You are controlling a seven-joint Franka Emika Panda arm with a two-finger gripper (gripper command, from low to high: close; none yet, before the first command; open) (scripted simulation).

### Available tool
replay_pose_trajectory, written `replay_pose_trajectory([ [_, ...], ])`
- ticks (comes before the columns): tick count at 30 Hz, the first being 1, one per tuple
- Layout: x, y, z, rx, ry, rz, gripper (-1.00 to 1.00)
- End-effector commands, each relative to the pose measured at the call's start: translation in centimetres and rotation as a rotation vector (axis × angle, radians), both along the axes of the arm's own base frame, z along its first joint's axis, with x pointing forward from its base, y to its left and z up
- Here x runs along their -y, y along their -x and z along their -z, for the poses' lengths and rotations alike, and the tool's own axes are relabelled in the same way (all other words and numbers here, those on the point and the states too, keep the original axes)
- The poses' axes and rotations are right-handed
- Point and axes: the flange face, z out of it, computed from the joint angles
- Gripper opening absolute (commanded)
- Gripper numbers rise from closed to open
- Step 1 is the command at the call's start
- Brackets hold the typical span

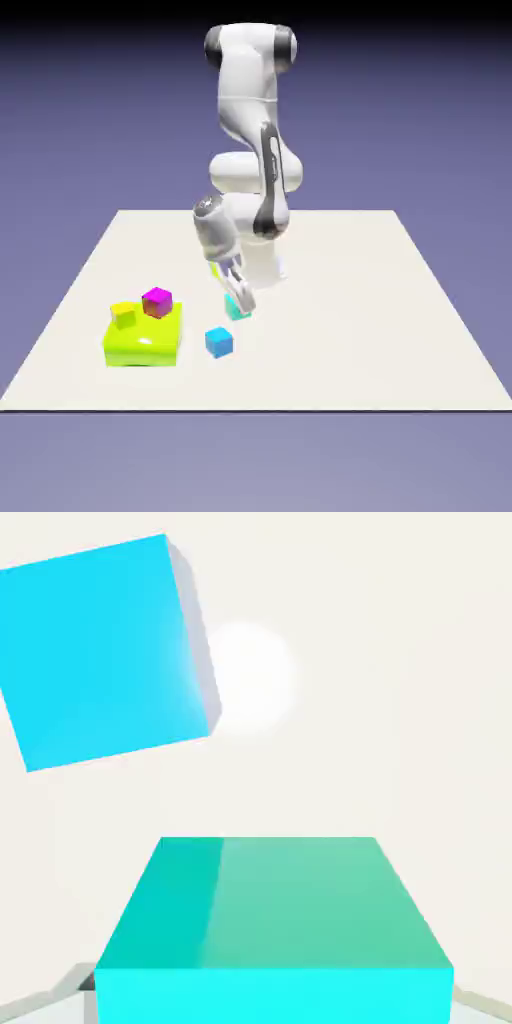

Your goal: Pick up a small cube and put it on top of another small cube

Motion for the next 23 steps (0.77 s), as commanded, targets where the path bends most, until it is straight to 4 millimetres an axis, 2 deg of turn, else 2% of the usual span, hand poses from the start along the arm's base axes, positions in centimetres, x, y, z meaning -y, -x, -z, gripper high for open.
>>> replay_pose_trajectory([
  [1,1.2,-0.9,-0.8,0.005,-0.011,-0.005,-1.00],
  [4,5.5,-3.1,-3.5,0.019,-0.029,-0.019,-1.00],
  [7,10.6,-4.1,-6.7,0.024,-0.030,-0.027,-1.00],
  [10,16.1,-3.6,-10.1,0.016,-0.017,-0.027,-1.00],
  [12,19.9,-2.5,-12.5,0.004,-0.004,-0.021,-1.00],
  [13,20.9,-2.1,-13.2,-0.001,0.000,-0.018,-1.00],
  [14,20.9,-2.1,-13.2,-0.001,0.000,-0.018,-1.00],
  [18,20.0,-1.8,-7.3,0.000,-0.001,-0.018,-1.00],
  [19,19.8,-1.6,-6.4,-0.001,0.000,-0.018,-1.00],
  [20,19.8,-1.6,-6.4,-0.001,0.000,-0.018,1.00],
  [21,19.8,-1.6,-6.4,-0.001,0.000,-0.018,1.00],
  [23,20.3,-2.0,-9.2,0.001,-0.002,-0.019,1.00],
])
